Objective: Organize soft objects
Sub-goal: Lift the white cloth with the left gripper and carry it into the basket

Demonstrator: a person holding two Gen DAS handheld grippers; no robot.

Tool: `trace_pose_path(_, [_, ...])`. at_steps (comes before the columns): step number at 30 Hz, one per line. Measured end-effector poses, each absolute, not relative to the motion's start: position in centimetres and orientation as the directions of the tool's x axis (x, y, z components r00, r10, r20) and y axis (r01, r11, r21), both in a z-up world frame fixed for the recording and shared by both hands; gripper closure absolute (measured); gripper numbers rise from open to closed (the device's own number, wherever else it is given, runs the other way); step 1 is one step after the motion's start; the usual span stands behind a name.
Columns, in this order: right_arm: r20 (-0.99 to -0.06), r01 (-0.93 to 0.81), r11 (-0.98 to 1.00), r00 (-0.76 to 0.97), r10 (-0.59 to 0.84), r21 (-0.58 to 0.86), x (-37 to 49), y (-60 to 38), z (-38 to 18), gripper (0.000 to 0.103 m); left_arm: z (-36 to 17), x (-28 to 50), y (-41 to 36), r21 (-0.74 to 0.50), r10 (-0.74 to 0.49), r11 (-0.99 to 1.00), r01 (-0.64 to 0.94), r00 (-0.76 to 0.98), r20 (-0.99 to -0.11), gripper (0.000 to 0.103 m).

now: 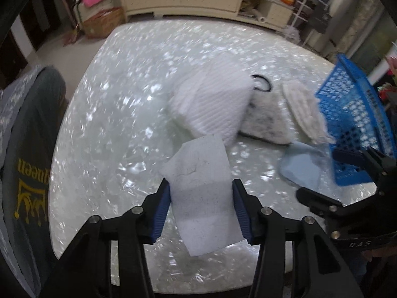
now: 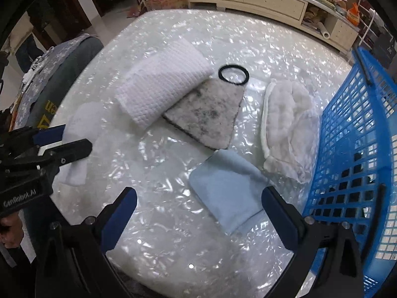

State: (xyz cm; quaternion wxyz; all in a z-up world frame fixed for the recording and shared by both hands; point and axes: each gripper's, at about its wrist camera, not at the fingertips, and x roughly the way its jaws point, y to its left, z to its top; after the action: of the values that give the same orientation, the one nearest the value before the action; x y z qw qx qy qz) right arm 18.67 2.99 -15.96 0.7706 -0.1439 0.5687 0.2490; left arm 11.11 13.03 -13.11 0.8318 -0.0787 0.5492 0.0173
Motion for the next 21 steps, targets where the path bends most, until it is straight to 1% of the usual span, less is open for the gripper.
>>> trace_pose_path(5, [-0.934,-0.565,0.823,0.258,0.247,0.062,17.6,2.9,-13.2,0.003,-10.8,11.2,12.4,-0.092,-0.053,0.994,-0.065,0.447,-0.893,0.057])
trace_pose_path(9, [-0.917,-0.581,0.811,0.283,0.281,0.069,16.7,2.7,-11.0,0.003,-8.8,10.6,12.0,-0.065,-0.032,0.996,-0.053,0.483,-0.875,0.057])
trace_pose_path(13, [-0.896,-0.571,0.818,0.322,0.306,0.074,16.4,1.5,-9.0,0.003,-7.2,10.1,11.5,-0.064,-0.039,0.997,-0.031,0.506,-0.861,0.057])
trace_pose_path(17, [-0.88,-0.55,0.833,0.366,0.302,0.057,16.0,-0.4,-7.6,0.003,-5.6,10.0,10.0,-0.06,-0.057,0.998,0.011,0.535,-0.843,0.057])
trace_pose_path(21, [-0.87,-0.507,0.862,0.414,0.269,0.025,16.3,-3.1,-6.4,0.003,-4.3,10.7,7.3,-0.042,-0.074,0.997,0.071,0.556,-0.828,0.057])
